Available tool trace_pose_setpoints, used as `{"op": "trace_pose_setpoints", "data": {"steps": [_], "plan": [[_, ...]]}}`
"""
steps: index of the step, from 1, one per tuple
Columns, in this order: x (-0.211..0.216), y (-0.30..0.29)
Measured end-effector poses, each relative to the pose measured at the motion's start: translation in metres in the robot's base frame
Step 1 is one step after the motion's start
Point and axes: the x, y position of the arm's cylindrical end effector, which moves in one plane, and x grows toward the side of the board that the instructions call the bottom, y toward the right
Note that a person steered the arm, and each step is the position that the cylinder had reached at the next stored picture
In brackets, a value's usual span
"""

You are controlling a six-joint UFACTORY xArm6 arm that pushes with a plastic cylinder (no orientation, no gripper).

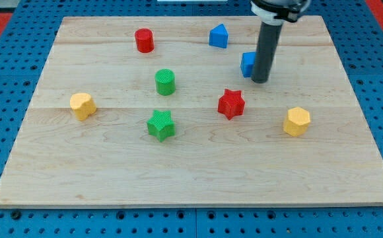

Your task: Place the blue cube below the blue triangle

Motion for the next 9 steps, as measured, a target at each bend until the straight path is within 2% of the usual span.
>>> {"op": "trace_pose_setpoints", "data": {"steps": [1,2,3,4,5,6,8,9], "plan": [[-0.001,0.024],[-0.037,0.023],[-0.044,0.031],[-0.048,-0.054],[-0.038,-0.052],[-0.006,-0.02],[-0.037,-0.011],[-0.028,-0.035]]}}
